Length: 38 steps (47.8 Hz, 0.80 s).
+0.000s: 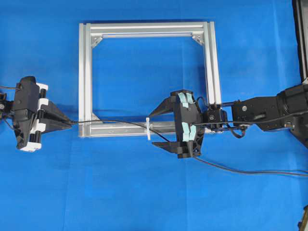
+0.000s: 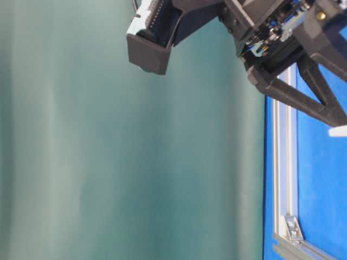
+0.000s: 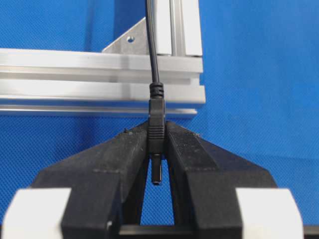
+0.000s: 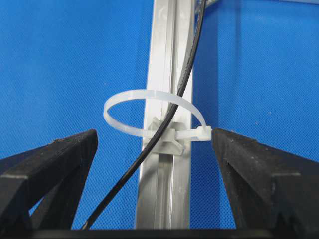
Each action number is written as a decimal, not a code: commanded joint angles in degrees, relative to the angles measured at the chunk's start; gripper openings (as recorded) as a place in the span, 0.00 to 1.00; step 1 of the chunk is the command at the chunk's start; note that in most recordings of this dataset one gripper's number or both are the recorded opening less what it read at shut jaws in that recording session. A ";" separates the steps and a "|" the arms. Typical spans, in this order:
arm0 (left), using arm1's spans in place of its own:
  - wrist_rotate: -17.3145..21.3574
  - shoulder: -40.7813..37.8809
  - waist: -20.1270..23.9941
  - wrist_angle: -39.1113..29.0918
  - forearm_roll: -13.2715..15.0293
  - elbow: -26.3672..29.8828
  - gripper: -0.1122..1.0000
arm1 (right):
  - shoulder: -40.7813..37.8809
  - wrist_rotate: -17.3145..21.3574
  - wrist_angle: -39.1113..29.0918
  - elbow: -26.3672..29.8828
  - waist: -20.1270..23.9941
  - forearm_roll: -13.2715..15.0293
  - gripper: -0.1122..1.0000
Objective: Insert the wire through the string loop located in the center.
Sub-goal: 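Open the left gripper to release the connector and back both grippers away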
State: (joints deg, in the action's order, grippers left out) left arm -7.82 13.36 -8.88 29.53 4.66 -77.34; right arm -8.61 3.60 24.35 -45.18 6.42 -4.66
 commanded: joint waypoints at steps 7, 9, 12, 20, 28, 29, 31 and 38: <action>-0.44 0.44 -0.26 -0.44 -0.18 0.79 0.43 | 0.88 -0.09 0.26 1.05 -0.09 0.09 0.90; -0.35 0.44 -0.26 -0.44 -0.18 0.79 0.55 | 0.88 -0.09 0.26 1.05 -0.09 0.09 0.90; -0.26 0.44 -0.18 -0.44 -0.18 0.79 0.72 | 0.88 0.00 0.26 1.05 -0.09 0.09 0.90; -0.26 0.79 0.09 -0.44 -0.18 0.62 0.87 | 0.88 -0.09 0.26 1.05 -0.09 0.09 0.90; -0.26 1.32 0.09 -0.53 -0.18 1.32 0.86 | 1.85 -0.09 -0.97 1.05 -0.09 0.09 0.90; -0.18 1.58 0.18 -0.53 -0.18 1.49 0.86 | 2.20 -0.09 -1.32 1.05 -0.09 0.09 0.90; -0.09 2.20 0.18 -0.88 -0.18 1.67 0.86 | 2.81 -0.09 -2.11 1.14 -0.09 0.09 0.90; 0.18 5.80 0.26 -4.04 -0.18 2.99 0.86 | 5.71 -0.70 -4.31 0.97 -0.09 0.09 0.90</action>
State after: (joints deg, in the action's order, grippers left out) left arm -7.82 16.96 -8.79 26.63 4.66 -75.67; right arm -5.89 3.08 20.65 -45.09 6.42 -4.66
